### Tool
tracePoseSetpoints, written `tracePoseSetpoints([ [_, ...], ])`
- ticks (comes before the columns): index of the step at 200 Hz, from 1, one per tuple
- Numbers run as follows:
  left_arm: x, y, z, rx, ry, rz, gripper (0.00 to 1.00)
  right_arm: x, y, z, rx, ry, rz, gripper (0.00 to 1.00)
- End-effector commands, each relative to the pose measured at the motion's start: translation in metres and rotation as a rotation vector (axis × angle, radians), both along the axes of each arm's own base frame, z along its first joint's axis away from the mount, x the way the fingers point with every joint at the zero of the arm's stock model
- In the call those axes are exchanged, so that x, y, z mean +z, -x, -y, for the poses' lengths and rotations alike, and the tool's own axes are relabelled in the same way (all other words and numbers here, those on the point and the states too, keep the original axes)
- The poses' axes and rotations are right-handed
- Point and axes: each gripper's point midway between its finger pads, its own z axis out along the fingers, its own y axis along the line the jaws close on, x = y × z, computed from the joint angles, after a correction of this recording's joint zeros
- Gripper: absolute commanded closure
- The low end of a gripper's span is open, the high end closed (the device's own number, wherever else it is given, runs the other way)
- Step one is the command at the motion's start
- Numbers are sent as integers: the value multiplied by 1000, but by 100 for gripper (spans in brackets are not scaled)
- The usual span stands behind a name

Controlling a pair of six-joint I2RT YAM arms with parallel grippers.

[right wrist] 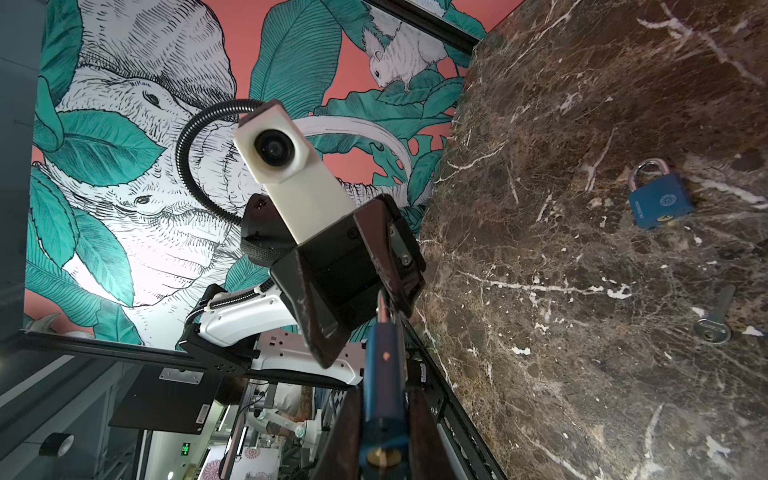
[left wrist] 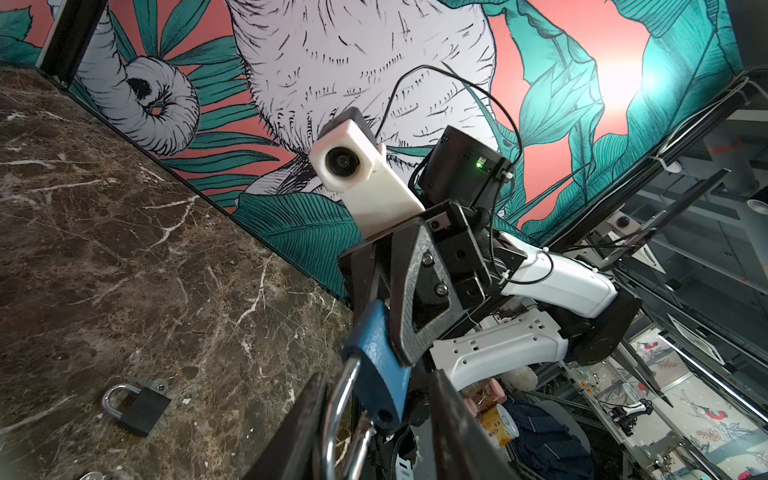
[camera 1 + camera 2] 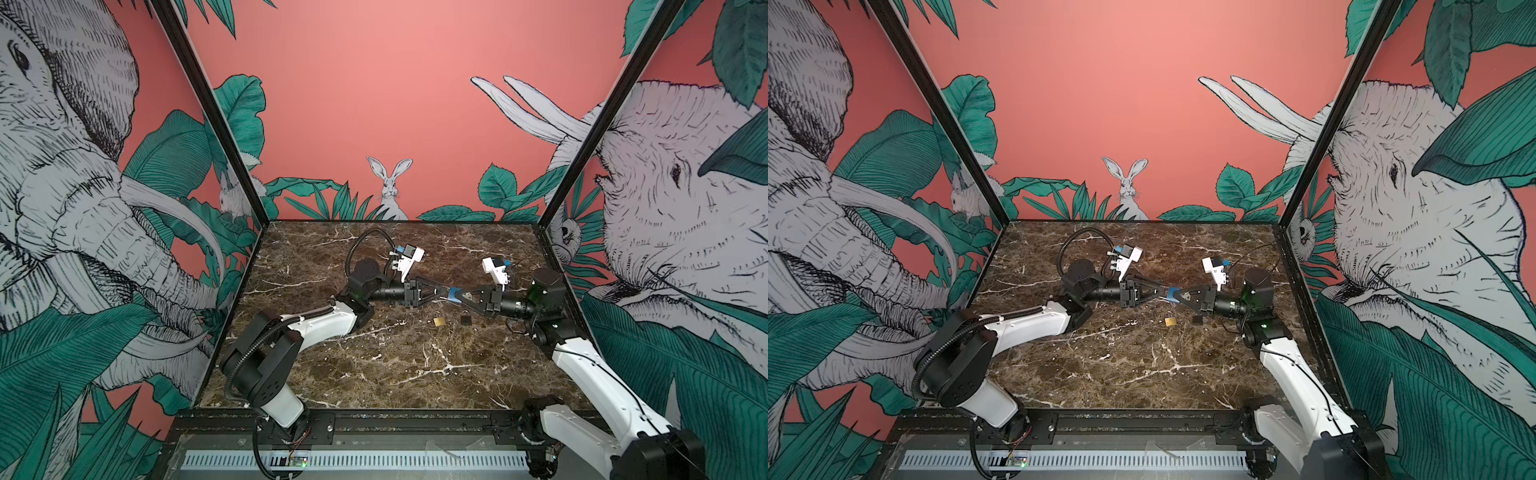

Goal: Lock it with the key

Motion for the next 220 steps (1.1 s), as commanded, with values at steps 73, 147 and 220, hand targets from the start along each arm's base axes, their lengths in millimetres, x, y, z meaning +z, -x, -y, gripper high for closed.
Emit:
tracePoseSetpoints([
  [73, 7, 6, -7, 6, 5, 13, 74, 30, 1, 3, -6, 5, 175, 100],
  [147, 6, 6, -12, 12, 12, 0, 77, 28, 3, 5, -15, 19, 189, 100],
  [220, 16, 6, -12, 10, 42, -16, 96, 17, 6, 5, -4, 52, 195, 100],
])
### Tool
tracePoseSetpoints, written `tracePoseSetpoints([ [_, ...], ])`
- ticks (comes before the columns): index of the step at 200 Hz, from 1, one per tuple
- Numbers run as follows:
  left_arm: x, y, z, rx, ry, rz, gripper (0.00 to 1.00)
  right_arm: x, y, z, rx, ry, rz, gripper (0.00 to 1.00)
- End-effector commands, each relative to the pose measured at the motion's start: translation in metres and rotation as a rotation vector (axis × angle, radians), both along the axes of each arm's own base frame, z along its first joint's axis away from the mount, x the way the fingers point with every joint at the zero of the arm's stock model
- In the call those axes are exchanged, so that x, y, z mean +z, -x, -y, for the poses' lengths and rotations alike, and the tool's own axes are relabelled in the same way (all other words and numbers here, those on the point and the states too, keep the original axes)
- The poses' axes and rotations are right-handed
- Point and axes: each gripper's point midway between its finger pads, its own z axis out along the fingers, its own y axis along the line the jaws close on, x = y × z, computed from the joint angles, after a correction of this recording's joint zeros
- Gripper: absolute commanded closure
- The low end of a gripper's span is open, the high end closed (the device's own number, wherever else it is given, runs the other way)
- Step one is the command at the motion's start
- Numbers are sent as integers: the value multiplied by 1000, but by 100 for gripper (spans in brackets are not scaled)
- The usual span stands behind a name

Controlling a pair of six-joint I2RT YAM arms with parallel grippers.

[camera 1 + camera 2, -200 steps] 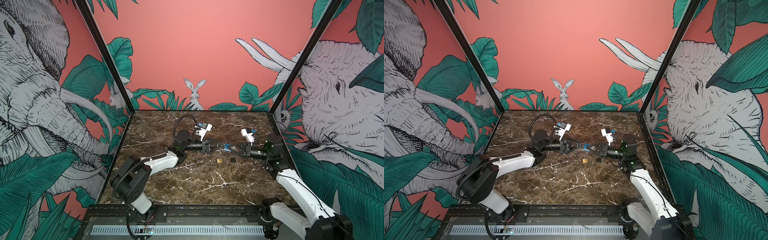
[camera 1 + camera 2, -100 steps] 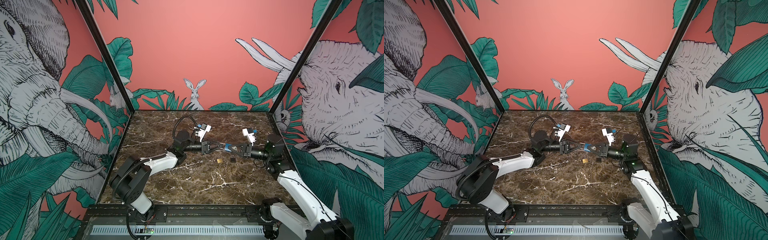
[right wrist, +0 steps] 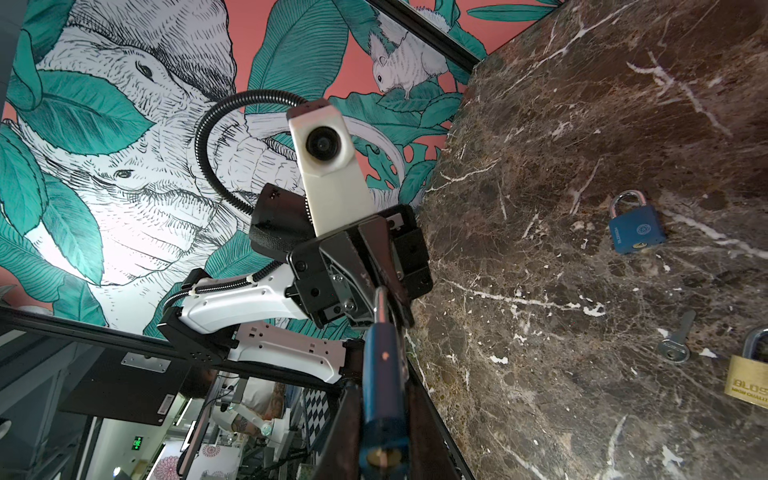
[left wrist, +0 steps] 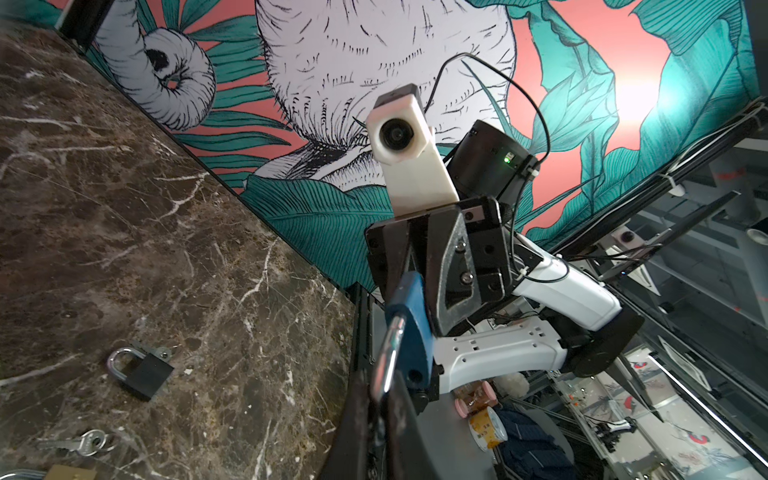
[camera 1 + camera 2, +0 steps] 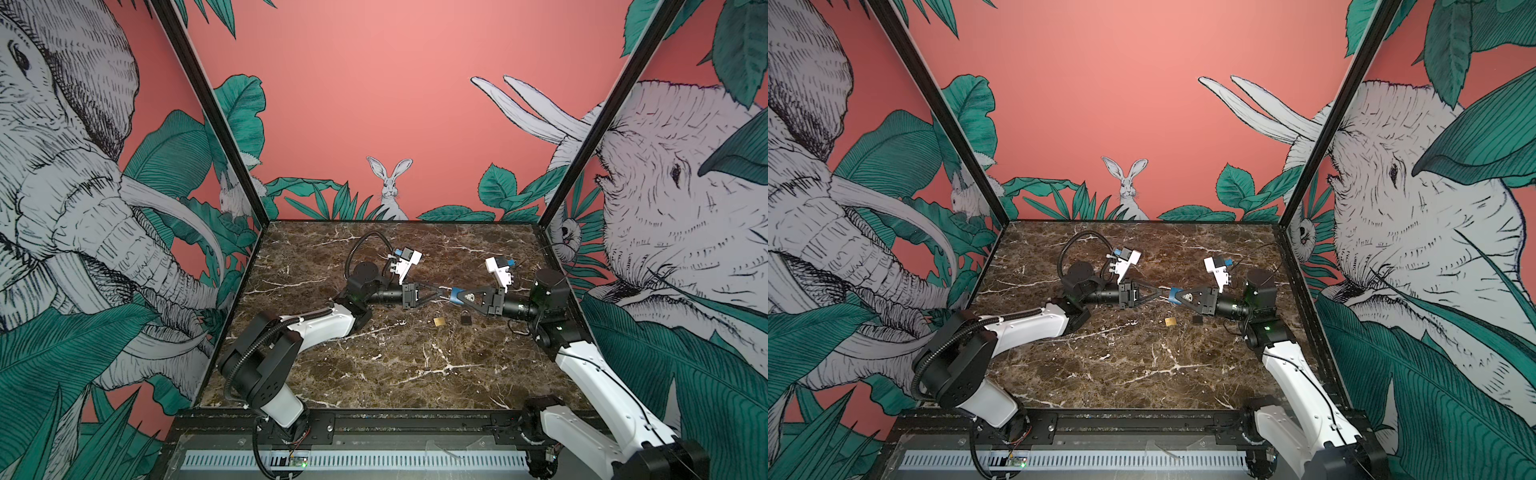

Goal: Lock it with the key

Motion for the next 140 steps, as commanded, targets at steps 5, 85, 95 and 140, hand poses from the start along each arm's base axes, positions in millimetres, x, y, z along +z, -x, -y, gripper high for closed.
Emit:
tracePoseSetpoints([
  [5, 31, 9, -7, -11, 74, 57, 99, 14, 2, 2, 0, 9, 91, 100],
  [85, 47, 14, -11, -27, 115, -23, 100, 10, 6, 6, -32, 52, 226, 100],
  [95, 48, 15, -12, -27, 116, -21, 100, 11, 6, 6, -33, 48, 228, 100],
  [140, 50, 17, -13, -31, 121, -14, 100, 10, 4, 5, -40, 48, 222, 100],
])
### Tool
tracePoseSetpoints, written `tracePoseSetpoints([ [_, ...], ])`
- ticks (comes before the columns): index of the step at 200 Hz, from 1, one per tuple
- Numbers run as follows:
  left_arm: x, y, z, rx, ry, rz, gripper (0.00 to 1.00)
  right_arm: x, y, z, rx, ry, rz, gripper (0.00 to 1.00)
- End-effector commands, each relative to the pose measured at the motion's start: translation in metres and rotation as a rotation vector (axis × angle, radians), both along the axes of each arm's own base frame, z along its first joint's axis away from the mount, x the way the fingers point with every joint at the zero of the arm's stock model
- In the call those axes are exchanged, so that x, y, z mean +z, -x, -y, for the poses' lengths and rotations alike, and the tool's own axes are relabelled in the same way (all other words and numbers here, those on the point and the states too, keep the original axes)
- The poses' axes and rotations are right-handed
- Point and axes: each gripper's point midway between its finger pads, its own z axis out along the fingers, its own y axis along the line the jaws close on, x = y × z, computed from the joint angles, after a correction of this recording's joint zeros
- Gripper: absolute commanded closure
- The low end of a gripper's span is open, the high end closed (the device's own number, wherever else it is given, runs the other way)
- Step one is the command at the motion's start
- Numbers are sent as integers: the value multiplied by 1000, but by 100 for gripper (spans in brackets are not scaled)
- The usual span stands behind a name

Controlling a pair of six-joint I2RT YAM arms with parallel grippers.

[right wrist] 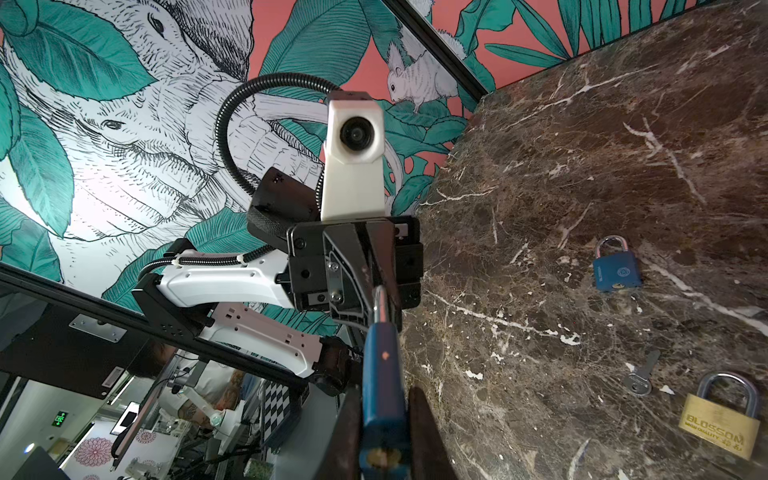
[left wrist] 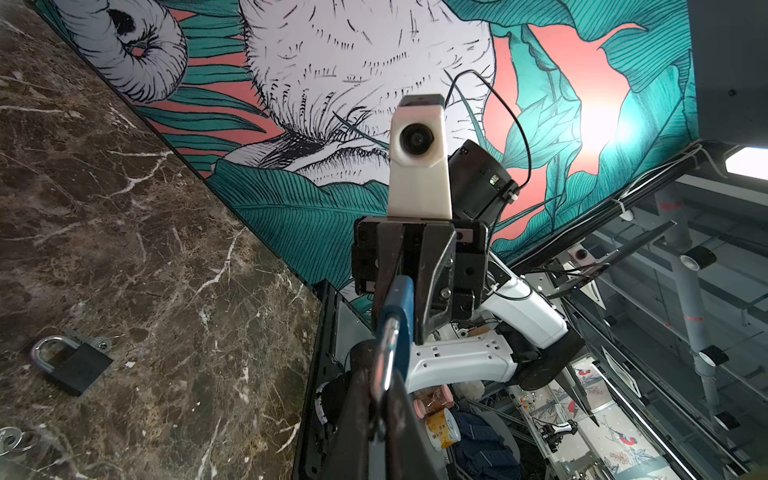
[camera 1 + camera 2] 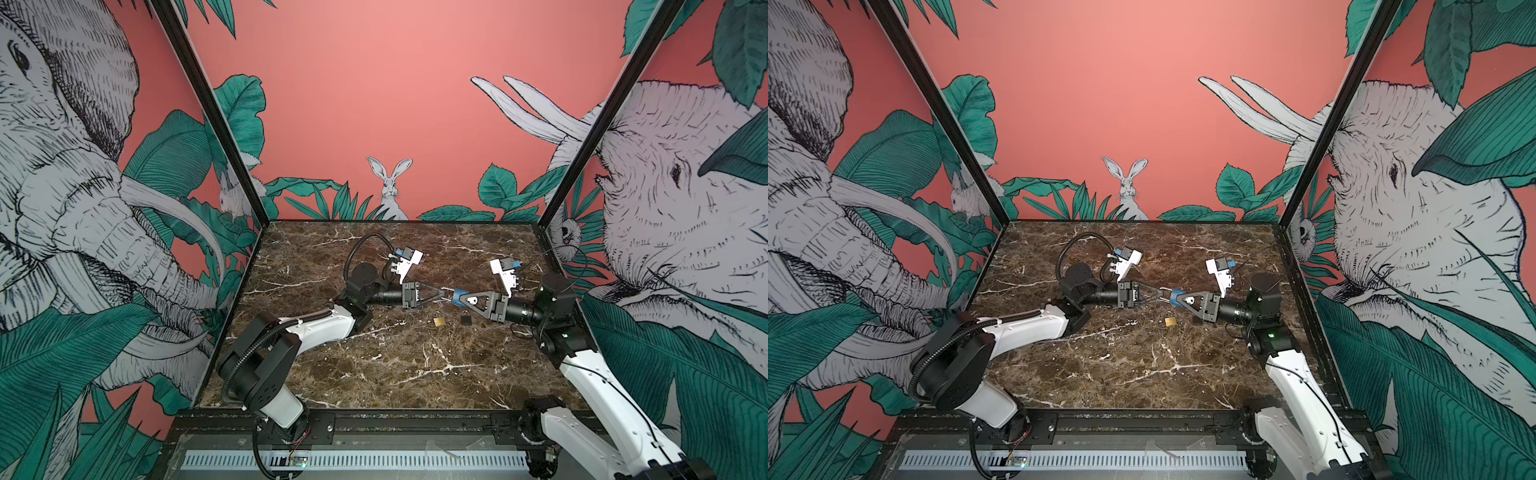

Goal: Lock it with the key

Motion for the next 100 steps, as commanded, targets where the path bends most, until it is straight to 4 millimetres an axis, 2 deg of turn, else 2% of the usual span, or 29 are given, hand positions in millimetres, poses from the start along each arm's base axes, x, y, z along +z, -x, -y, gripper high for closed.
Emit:
tracePoseSetpoints([
  [1, 38, 10, -12, 4, 96, 101, 100, 1, -4, 2, -27, 4, 43, 100],
  [100, 44, 26, -10, -32, 100, 133, 100, -3, -11, -13, -29, 18, 56, 100],
])
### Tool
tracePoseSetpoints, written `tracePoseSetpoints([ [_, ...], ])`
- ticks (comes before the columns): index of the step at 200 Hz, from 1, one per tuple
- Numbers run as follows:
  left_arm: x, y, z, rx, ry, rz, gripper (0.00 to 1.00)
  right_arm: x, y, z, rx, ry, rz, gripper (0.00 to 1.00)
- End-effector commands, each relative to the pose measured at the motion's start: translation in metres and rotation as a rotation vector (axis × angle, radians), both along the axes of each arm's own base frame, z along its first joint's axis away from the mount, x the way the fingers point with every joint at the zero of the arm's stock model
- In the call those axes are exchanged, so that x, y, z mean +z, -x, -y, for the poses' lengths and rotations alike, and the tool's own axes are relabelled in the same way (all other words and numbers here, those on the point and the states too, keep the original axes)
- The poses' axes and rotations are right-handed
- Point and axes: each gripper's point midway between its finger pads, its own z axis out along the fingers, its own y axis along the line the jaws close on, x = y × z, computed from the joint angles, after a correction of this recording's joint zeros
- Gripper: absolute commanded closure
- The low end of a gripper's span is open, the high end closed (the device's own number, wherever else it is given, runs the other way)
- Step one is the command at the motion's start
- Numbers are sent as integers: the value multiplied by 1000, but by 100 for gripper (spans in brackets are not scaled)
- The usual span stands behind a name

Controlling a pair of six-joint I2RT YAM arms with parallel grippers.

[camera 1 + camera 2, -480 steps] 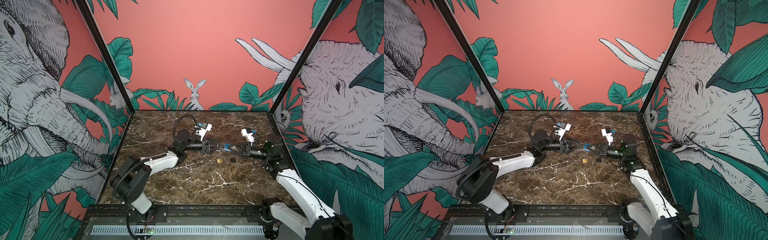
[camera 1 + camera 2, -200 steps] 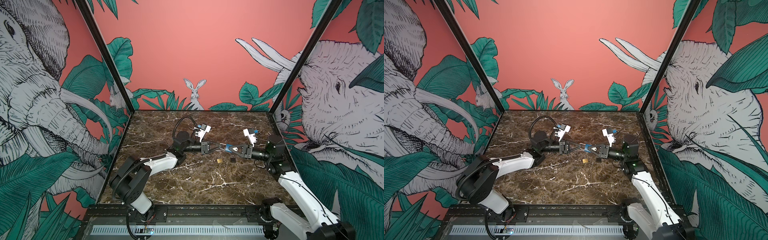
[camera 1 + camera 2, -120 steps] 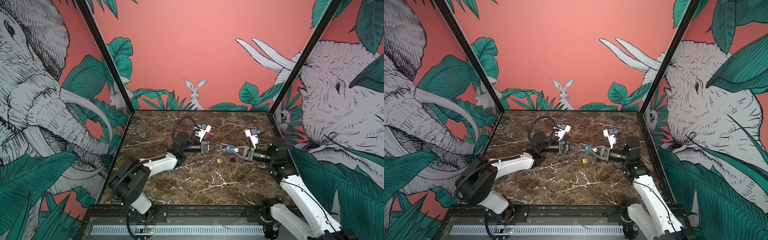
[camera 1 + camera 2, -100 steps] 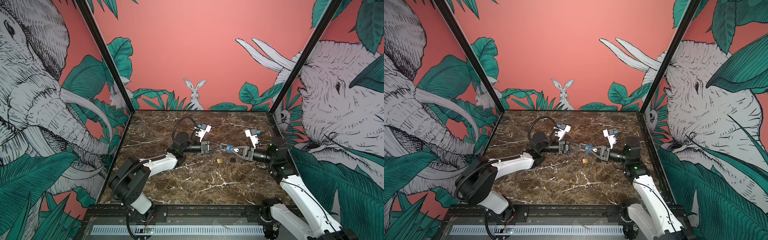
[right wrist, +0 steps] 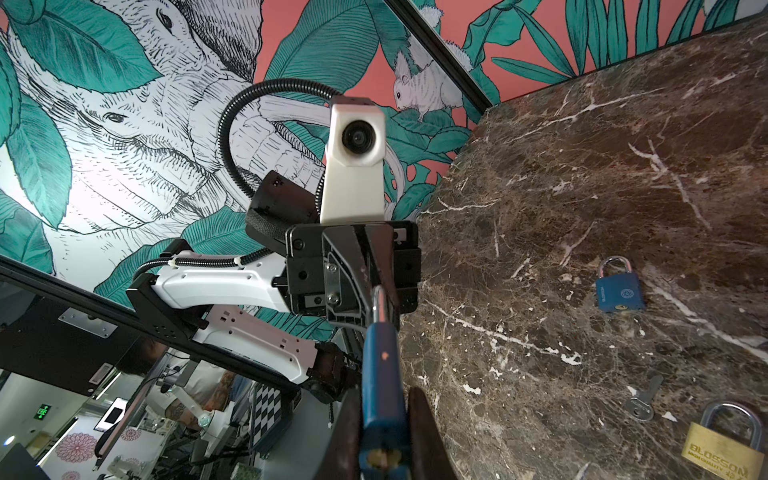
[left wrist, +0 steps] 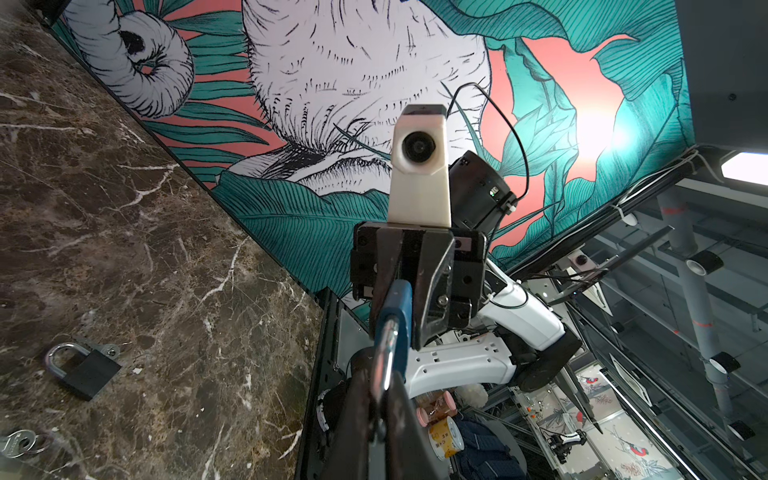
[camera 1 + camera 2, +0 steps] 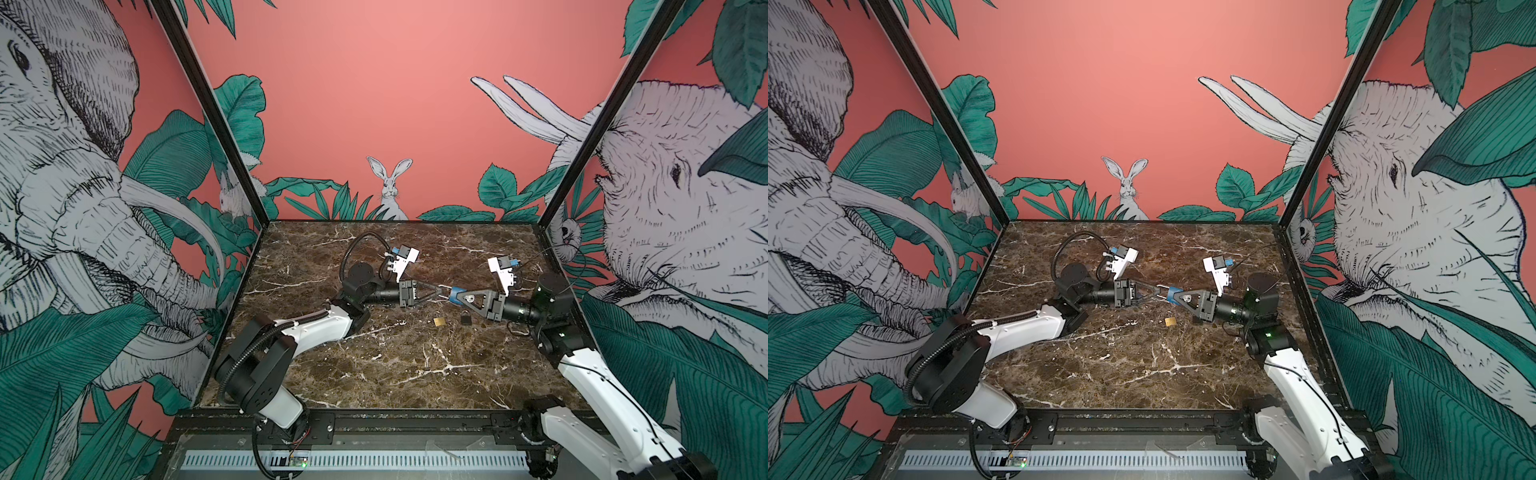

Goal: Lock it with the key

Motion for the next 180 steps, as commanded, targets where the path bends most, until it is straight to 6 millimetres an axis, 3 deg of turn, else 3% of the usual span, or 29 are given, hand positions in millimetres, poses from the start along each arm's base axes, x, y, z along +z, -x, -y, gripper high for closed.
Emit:
tracePoseSetpoints([
  [1, 37, 23, -6, -38, 86, 117, 100, -8, -9, -3, -35, 18, 6, 100],
  [102, 42, 56, 3, -137, 78, 181, 100, 3, -26, -14, -51, 3, 38, 100],
  [180, 41, 60, 4, -140, 74, 201, 100, -8, -32, -56, 37, 0, 26, 100],
])
